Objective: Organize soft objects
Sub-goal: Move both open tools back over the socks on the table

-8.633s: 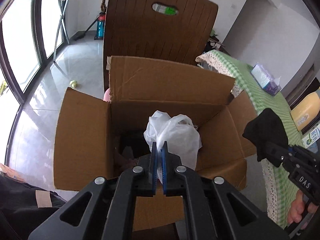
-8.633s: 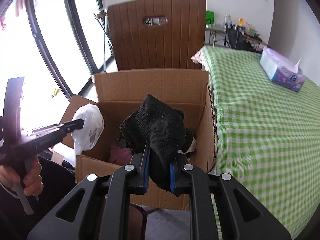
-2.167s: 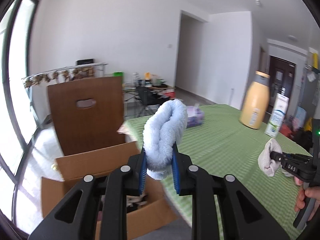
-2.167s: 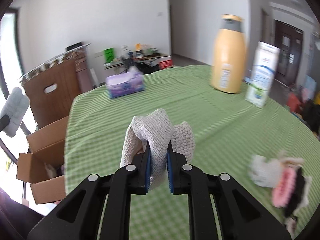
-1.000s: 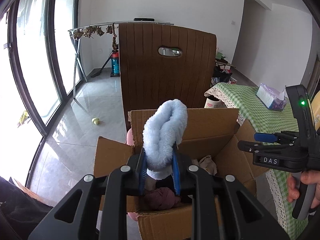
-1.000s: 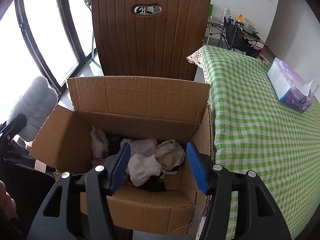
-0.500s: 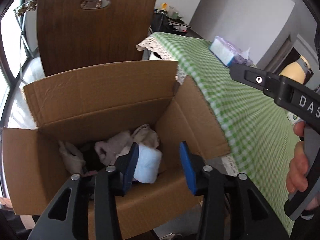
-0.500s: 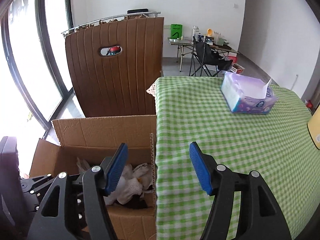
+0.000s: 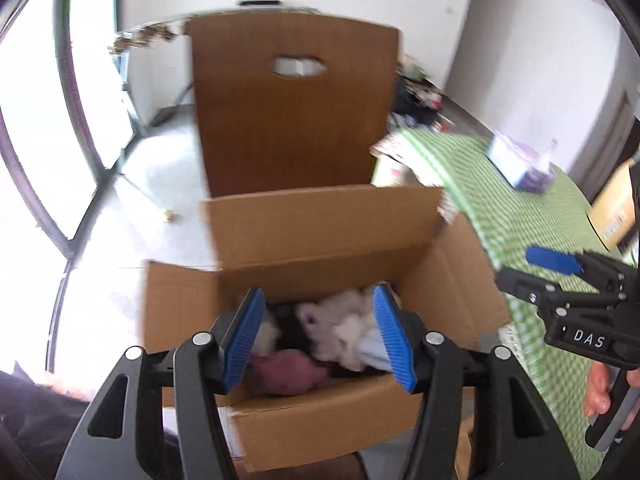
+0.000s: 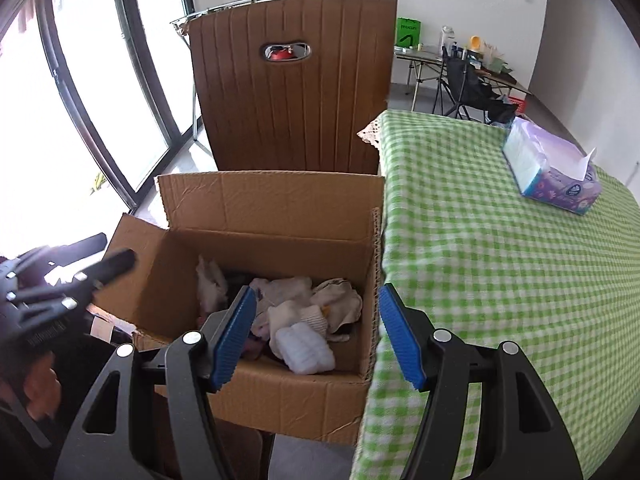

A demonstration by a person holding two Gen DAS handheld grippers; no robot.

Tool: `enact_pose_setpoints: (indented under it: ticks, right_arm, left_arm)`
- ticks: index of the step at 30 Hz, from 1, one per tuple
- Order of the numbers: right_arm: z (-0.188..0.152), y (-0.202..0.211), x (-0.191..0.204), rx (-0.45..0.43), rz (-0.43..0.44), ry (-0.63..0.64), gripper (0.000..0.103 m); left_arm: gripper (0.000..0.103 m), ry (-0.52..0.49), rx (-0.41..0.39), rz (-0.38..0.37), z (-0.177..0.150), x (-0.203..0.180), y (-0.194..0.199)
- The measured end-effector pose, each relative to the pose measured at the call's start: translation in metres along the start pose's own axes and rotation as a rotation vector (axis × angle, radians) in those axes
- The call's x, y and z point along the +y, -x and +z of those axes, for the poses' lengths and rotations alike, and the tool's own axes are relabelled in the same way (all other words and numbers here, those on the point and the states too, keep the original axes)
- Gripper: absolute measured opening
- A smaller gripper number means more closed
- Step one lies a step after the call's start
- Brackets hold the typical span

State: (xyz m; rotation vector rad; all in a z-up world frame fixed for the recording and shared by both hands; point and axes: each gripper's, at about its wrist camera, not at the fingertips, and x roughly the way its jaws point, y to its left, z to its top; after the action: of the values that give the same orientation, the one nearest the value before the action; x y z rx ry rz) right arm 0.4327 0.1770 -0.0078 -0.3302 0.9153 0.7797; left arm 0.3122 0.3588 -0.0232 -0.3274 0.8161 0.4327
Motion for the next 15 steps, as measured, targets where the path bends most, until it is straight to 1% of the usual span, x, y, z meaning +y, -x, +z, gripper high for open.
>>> enact_pose_setpoints:
  ticks: [3,6,8,10,12,13,15]
  right_arm:
    - [-0.003,0.007,0.007,-0.004,0.004,-0.017,0.062]
    - [-0.008,0.019,0.016,-0.016,0.001,-0.018,0.062]
    - [-0.01,0.026,0.019,-0.021,-0.006,-0.013,0.062]
    - [-0.012,0.038,0.023,-0.035,-0.012,-0.01,0.062]
    - [-0.013,0.051,0.026,-0.054,-0.028,-0.007,0.062]
    - [-0.013,0.057,0.027,-0.069,-0.038,-0.006,0.062]
    - [-0.016,0.073,0.031,-0.117,-0.043,-0.005,0.062]
  left_arm:
    - [0.055,0.042,-0.023,0.036,-0.001,0.02,0.022]
    - [0.055,0.065,-0.072,0.05,-0.004,0.031,0.047]
    - [0.064,0.081,-0.107,0.068,-0.006,0.034,0.064]
    - [0.064,0.075,-0.132,0.079,-0.009,0.034,0.078]
    - [0.065,0.066,-0.174,0.109,-0.013,0.033,0.095]
    - [0.066,0.059,-0.195,0.118,-0.013,0.031,0.102]
    - [0.073,0.057,-0.255,0.124,-0.017,0.029,0.119]
